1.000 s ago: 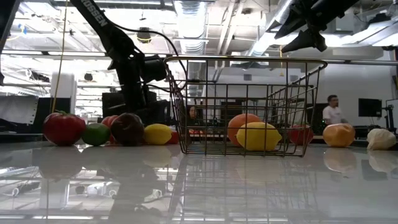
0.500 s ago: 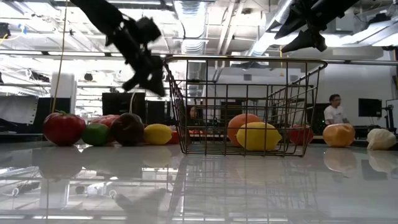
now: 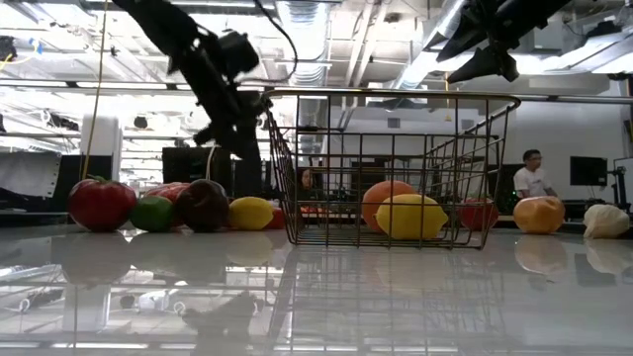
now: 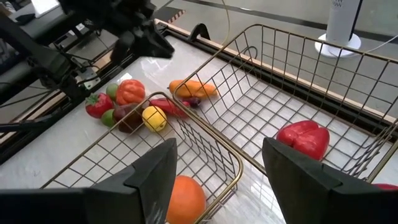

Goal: Sort produce into baskets
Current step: Put the orange chili pepper into the top wire basket

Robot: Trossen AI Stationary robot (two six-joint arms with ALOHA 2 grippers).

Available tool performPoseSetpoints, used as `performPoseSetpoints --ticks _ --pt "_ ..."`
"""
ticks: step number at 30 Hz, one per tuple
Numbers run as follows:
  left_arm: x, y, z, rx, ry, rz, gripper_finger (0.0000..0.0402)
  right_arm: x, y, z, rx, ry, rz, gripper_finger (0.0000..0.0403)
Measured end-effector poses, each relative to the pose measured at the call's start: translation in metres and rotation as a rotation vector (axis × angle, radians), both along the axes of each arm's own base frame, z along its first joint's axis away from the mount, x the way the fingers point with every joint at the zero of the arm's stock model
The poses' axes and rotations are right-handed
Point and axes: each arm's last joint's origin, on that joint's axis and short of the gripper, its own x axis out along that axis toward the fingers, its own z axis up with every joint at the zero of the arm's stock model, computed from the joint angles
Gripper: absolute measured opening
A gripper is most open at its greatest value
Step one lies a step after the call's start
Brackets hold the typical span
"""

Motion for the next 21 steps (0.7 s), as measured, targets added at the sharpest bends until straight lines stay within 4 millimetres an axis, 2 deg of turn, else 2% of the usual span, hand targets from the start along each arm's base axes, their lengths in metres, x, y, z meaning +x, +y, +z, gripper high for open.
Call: performPoseSetpoints --ticks 5,10,13,17,21 --pt "0.008 0.003 -0.022 -0.024 0.072 -0.129 0.0197 0.0 0.0 0.0 0.0 0.0 0.002 0.0265" --pt "0.013 0.008 -0.038 -0.021 0.118 -0.146 0.0277 0.0 0.0 0.0 0.001 0.0 0.002 0.0265" --pt "0.015 0.013 -0.048 -0.058 0.121 -0.113 0.0297 0.0 0.0 0.0 0.001 0.0 0.002 0.0265" --pt "0.017 0.016 -0.069 -0.121 0.158 -0.111 0.0301 0.0 0.0 0.0 0.001 0.0 0.003 0.0265" --pt "0.021 0.014 -0.079 -0.139 0.181 -0.151 0.03 0.0 0.0 0.0 0.001 0.0 0.003 0.0265"
